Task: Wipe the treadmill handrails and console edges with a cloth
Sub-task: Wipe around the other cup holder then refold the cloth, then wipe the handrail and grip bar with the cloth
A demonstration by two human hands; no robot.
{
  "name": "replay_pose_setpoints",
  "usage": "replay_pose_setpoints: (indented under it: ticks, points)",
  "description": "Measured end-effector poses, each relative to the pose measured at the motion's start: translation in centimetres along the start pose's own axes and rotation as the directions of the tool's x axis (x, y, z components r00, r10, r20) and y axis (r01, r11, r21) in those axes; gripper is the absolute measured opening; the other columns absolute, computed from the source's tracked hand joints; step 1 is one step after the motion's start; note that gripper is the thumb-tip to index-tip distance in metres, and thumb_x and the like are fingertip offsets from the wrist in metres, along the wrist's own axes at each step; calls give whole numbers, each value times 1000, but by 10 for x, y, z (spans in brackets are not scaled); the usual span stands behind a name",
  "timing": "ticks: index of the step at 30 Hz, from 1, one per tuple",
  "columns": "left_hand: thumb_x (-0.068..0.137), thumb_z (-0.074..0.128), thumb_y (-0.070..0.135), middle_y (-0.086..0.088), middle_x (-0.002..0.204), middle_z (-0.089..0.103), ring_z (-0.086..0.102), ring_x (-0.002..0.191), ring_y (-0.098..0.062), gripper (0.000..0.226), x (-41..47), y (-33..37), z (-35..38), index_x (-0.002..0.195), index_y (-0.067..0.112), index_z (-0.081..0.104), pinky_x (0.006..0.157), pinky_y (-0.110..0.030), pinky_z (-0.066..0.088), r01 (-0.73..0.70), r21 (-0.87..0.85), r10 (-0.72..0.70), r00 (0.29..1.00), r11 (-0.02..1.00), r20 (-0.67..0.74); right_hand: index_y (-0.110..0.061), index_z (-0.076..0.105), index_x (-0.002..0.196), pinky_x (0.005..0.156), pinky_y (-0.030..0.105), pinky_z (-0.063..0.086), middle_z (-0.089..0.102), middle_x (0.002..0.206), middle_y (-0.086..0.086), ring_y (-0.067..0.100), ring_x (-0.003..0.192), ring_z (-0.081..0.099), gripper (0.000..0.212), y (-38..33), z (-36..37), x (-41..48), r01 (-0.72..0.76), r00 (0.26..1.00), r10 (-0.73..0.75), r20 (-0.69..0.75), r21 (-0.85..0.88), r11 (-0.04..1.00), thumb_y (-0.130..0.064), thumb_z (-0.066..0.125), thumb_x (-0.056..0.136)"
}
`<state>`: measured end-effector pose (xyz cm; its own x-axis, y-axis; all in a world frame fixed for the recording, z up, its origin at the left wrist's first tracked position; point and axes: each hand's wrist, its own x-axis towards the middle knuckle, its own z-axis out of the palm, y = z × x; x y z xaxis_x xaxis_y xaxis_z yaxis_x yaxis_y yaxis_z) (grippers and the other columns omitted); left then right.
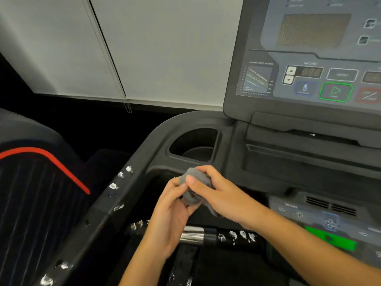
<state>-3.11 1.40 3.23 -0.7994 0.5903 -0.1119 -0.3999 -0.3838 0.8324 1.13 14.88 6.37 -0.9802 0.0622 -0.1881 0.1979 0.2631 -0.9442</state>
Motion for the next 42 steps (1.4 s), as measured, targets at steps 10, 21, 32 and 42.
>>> replay_pose_setpoints:
  ticks: [10,21,32,42]
  points:
    - [81,41,21,-1,120,64,57,115,-14,45,-50,-19,-23,123,17,57,99,-31,44,90,419,-206,949,904,241,-45,47,107,76,6,40,49,107,-21,-6,95,51,30,44,60,-71,17,904,-30,-426,-32,999,-57,51,80]
    - [95,46,19,14,119,53,44,114,-1,28,-15,-62,-62,119,26,57,101,-20,33,-261,947,149,960,189,235,-11,48,129,109,29,27,51,131,5,17,125,42,41,110,68,-77,-178,644,-399,-652,-636,751,-13,53,89]
    - [93,16,40,12,98,65,58,91,-5,50,-7,-80,-71,106,26,63,83,-22,30,-363,916,155,908,-169,389,-14,60,101,102,37,32,61,102,3,21,100,56,22,122,103,-43,-210,678,-473,-563,-764,610,-25,47,89]
    - [92,12,42,12,98,64,55,87,-5,54,-8,-77,-71,107,27,62,81,-21,24,-362,917,149,910,-167,387,-11,64,101,103,42,34,63,105,4,27,106,55,25,129,82,-55,-315,607,-487,-628,-752,578,-21,46,89]
